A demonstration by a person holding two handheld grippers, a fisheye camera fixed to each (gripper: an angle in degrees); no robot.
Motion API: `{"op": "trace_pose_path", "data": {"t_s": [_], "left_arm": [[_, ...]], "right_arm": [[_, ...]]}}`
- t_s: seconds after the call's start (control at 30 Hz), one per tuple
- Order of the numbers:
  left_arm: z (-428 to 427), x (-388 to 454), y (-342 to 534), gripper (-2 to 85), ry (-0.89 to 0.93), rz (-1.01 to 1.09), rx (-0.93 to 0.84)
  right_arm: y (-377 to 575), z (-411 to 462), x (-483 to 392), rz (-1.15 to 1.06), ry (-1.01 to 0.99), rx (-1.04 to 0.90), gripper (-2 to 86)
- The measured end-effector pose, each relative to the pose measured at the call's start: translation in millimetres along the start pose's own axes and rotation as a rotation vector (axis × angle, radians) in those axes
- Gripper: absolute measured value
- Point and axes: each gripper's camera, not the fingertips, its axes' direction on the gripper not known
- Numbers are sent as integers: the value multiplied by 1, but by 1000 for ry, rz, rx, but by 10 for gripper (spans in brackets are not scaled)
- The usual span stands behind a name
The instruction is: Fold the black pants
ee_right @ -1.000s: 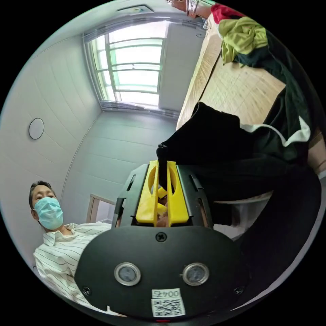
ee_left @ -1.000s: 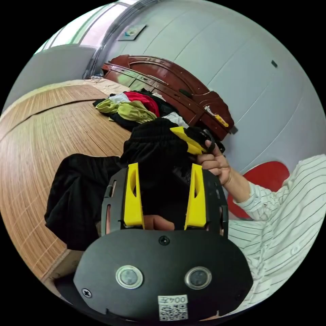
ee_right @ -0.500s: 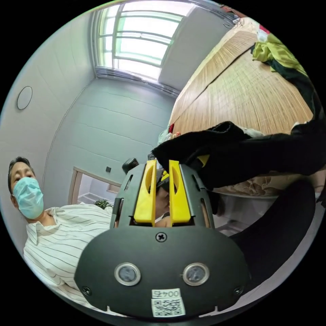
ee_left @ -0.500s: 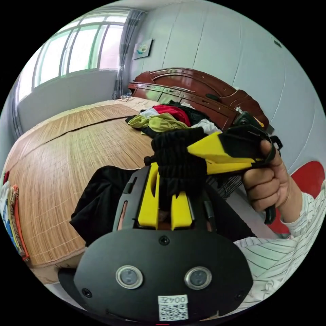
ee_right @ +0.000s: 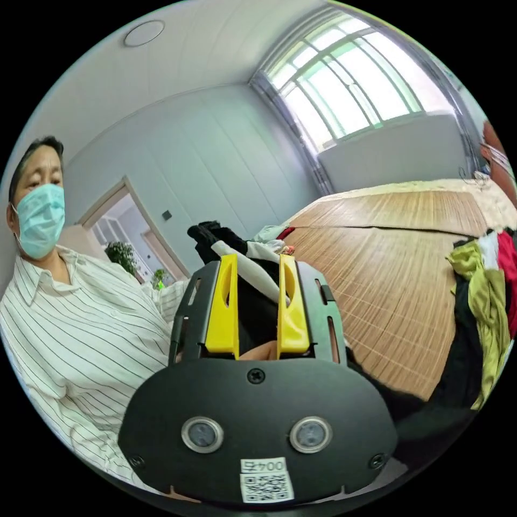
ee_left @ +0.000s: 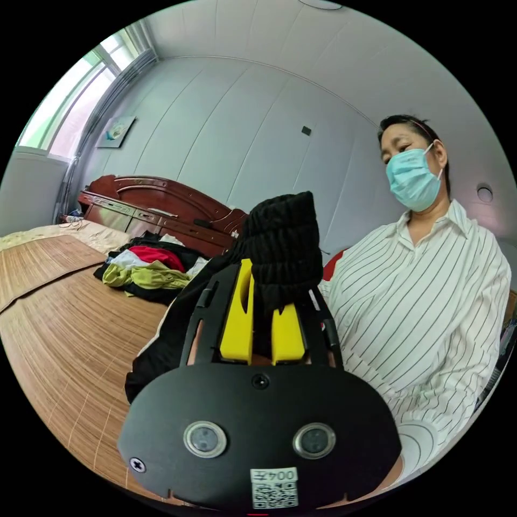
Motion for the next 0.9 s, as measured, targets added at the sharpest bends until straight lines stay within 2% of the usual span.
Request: {"op": "trace_pose_path", "data": {"t_s": [0.2, 0.37, 0.6, 0.9], "left_arm": [[-10, 0, -7, -5, 86, 43, -72], [-7, -1, -7, -5, 106, 60, -101], [-13, -17, -3, -5, 188, 66, -56], [-2, -34, -11, -5, 299, 97, -101]], "right_arm": [[-44, 44, -34, -189, -57, -71, 113], [-67, 62, -49, -317, -197, -170, 113], [-71, 73, -54, -388, -281, -216, 121], [-92, 89, -57, -440, -324, -260, 95]]}}
